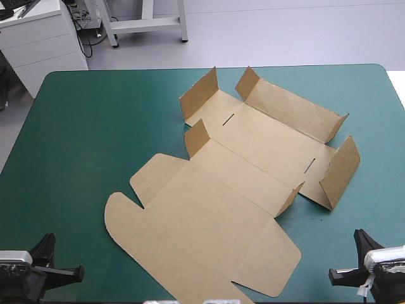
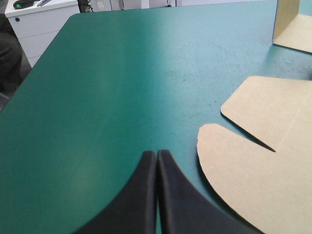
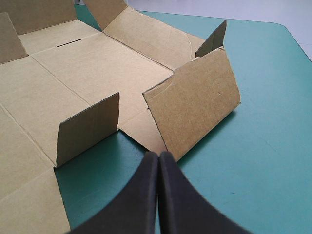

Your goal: Fold the box

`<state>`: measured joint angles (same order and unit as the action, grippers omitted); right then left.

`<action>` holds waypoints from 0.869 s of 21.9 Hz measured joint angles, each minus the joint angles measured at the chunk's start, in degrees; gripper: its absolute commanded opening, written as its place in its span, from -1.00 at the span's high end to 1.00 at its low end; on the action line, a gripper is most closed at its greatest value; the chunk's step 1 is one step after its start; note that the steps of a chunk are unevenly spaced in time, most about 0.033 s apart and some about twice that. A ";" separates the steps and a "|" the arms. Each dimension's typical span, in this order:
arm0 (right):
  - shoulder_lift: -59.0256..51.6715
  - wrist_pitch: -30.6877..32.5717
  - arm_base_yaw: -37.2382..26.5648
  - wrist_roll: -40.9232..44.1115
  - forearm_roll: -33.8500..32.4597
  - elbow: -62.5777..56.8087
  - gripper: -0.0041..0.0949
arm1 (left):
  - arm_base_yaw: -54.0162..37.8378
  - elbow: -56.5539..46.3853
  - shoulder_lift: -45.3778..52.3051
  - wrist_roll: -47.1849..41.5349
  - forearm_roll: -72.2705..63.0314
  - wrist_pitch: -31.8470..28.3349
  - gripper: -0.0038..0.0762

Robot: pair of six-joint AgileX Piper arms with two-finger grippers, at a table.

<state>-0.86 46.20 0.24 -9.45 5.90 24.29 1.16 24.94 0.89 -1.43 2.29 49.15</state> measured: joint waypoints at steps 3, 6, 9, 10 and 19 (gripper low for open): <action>0.00 0.00 0.00 0.00 0.00 0.00 0.93 | 0.00 0.00 0.00 0.00 0.00 0.00 0.98; 0.00 0.00 0.00 0.00 0.00 0.00 0.66 | 0.00 0.00 0.00 0.00 0.00 0.00 0.98; 0.00 0.00 0.00 0.00 0.00 0.00 0.00 | 0.00 0.00 0.00 0.00 0.00 0.00 0.98; 0.00 0.00 0.00 0.00 0.00 0.00 -0.21 | 0.00 0.00 0.00 0.00 0.00 0.00 0.98; 0.16 1.41 0.00 0.08 -0.18 0.99 -0.53 | 0.00 0.00 0.00 0.00 0.00 0.00 0.98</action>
<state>-0.70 47.61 0.24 -9.37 5.72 25.28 1.16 24.94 0.89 -1.43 2.29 49.15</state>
